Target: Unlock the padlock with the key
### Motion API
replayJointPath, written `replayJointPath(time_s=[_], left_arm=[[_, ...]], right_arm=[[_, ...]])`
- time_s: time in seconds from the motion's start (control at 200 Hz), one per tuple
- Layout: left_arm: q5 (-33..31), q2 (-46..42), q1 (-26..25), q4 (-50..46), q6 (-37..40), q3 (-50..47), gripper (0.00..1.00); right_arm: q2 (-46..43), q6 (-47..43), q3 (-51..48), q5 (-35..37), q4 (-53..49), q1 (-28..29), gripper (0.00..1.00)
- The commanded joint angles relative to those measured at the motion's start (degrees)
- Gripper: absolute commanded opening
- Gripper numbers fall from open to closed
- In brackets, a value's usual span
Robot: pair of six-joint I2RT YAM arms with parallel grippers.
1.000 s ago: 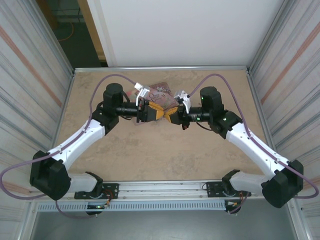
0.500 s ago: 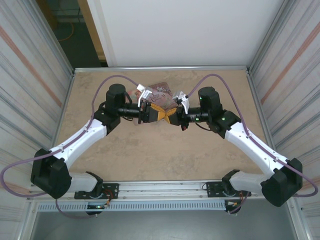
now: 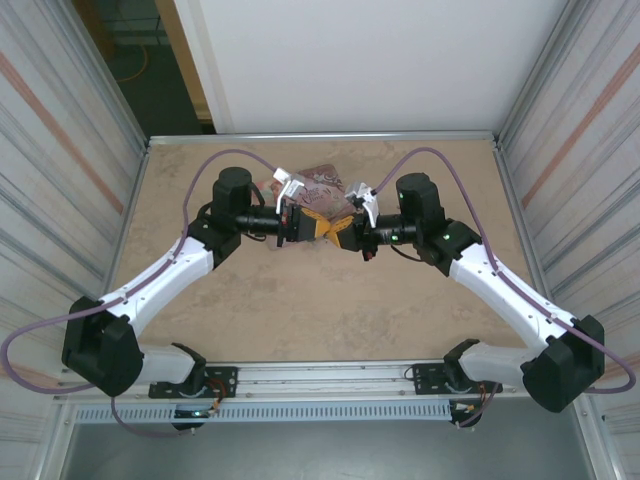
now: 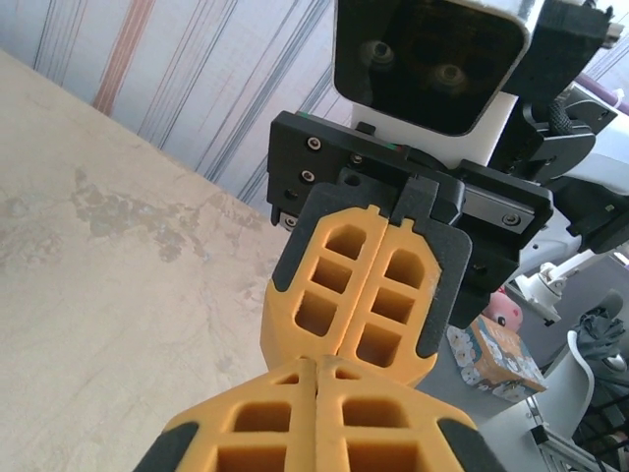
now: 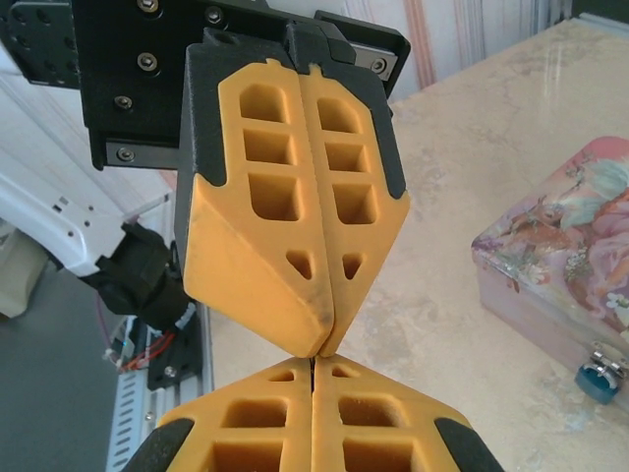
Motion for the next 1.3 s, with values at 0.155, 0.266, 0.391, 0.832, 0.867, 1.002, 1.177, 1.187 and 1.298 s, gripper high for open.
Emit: replayJointPath(time_s=[0.155,0.266,0.391,0.832,0.867,1.002,1.177,1.187,1.298], left_arm=[[-5.76,-5.34,-0.68,3.86,0.09,-1.36,0.0],[-10.44,-7.32,-0.68,7.21,-1.54,-3.15,0.0],[-15.9,-9.55,-0.68,12.26,-4.31,-5.66,0.0],[-20.14,-11.34,-0.75,14.07,-5.55,-7.54,0.0],[-20.16,-11.41,-0.68,14.24,-5.62,-7.58,0.0],[-20.02,-11.38,-0.7,14.34,-5.61,-7.42,0.0],[-19.95,-11.18,-0.76,14.43,-5.75,-7.44,0.0],[-19.95,-11.22,-0.76,14.43,-5.77,-7.45,0.0],[-19.96,-11.05,-0.76,14.5,-5.72,-7.47,0.0]], right_arm=[[-3.4,11.21,-1.8,-5.23,11.41,-4.34,0.22],[-5.33,16.65,-4.29,-5.17,17.49,-5.56,0.32],[-5.56,21.52,-5.34,-4.29,21.51,-4.91,0.39],[-2.27,23.42,-5.17,-2.25,23.2,0.27,0.46],[-1.9,23.34,-5.04,-2.14,23.32,0.37,0.46],[-0.42,23.43,-4.58,-1.76,23.85,0.82,0.45],[1.2,23.42,-4.01,-1.65,24.33,1.26,0.43],[1.29,23.47,-4.02,-1.64,24.42,1.28,0.43],[2.11,23.77,-3.94,-1.53,25.32,1.46,0.42]])
